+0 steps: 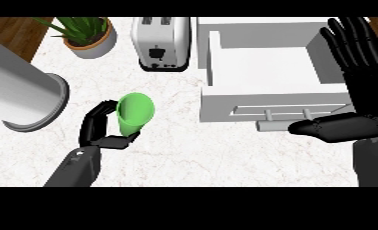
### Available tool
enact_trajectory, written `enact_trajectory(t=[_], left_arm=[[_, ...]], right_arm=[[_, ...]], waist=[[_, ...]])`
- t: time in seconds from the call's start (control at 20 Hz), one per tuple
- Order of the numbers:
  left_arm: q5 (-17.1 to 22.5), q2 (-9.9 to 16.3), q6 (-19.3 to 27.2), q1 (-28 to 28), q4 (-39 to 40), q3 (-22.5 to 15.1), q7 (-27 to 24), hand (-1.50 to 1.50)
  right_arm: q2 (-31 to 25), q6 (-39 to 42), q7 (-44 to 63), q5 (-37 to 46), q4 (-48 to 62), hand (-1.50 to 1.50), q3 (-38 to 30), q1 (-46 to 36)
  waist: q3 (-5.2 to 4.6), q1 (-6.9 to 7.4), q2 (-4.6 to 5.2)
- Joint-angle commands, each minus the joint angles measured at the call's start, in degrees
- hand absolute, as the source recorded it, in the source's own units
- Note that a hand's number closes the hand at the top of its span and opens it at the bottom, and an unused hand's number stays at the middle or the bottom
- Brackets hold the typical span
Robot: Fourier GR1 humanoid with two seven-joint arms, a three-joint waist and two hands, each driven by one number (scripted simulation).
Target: Pick up the cup, place it into the drawer and close the drawer
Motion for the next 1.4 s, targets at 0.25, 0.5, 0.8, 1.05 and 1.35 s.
enact_trajectory(t=[0.25,0.5,0.8,1.05,1.35], left_arm=[[6.25,-0.09,-1.05,-4.1,-2.47,5.96,-6.49,1.5],[4.63,0.55,-4.31,-9.34,-7.67,1.82,2.89,1.5],[3.53,-5.11,0.75,-11.75,-17.95,-2.66,9.16,1.5],[4.21,-8.27,2.6,-17.68,-27.58,-6.72,23.01,1.5],[7.37,-8.52,10.55,-24.28,-33.64,-12.73,35.52,1.5]], right_arm=[[0.01,0.54,1.42,-1.29,-1.16,-1.5,0.01,0.71],[1.31,-1.18,0.3,1.74,-1.76,-1.5,1.2,2.24],[-0.68,0.62,-1.21,-0.02,2.42,-1.5,-1.57,0.36],[-0.38,-0.05,-1.48,1.09,2.19,-1.5,-1.48,1.51],[-0.06,1.03,-4.14,1.67,2.94,-1.5,-0.81,2.61]], waist=[[0.05,-0.03,-0.12],[0.2,0.89,-0.54],[0.26,1.71,-0.74],[0.29,2.09,-1.01],[0.25,1.22,-0.72]])
